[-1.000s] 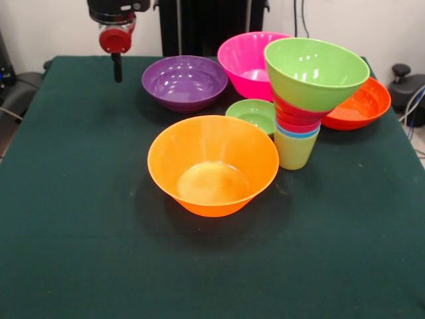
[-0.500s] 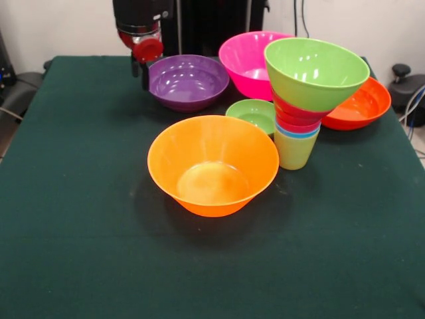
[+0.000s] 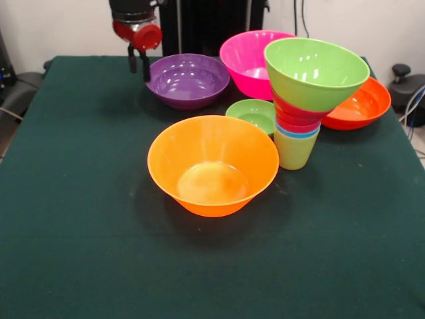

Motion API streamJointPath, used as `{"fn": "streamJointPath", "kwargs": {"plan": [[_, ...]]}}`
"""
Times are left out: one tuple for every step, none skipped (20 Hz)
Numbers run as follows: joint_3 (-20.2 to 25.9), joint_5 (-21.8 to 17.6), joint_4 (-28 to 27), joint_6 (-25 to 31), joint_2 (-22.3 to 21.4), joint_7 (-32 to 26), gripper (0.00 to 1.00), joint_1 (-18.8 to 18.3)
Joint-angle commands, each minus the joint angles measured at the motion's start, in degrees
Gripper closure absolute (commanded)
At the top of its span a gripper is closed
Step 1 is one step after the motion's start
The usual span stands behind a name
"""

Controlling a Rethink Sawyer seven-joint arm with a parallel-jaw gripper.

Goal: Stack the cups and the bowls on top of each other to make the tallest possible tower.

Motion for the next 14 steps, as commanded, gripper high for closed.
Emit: {"fn": "streamJointPath", "kwargs": {"plan": [[16.1, -6.0, 6.7, 6.9, -2.9, -27.1, 0.0, -9.2], [16.9, -6.7, 7.0, 6.7, -2.9, -27.4, 0.0, -9.9], [17.7, -7.4, 7.3, 6.4, -2.9, -27.6, 0.0, -10.6], [18.2, -7.7, 7.5, 6.3, -2.9, -27.5, 0.0, -11.2], [19.2, -7.4, 7.7, 6.8, -2.7, -28.3, 0.0, -12.4], [19.5, -7.7, 7.8, 6.5, -2.9, -28.3, 0.0, -12.8], [19.9, -7.8, 7.6, 6.8, -2.4, -28.6, 0.0, -12.9], [19.8, -8.0, 7.6, 6.8, -2.1, -28.7, 0.0, -12.9], [19.6, -8.2, 7.4, 7.1, -1.2, -29.0, 0.0, -12.7], [19.3, -8.6, 7.3, 7.1, -0.6, -29.1, 0.0, -12.4], [18.9, -9.7, 7.0, 6.8, 0.6, -29.5, 0.0, -12.0], [18.3, -10.5, 6.8, 6.4, 1.2, -29.7, 0.0, -11.4], [17.8, -12.2, 6.5, 5.8, 2.2, -30.2, 0.0, -10.7], [17.6, -13.2, 6.4, 5.7, 3.0, -31.0, 0.0, -10.4]]}}
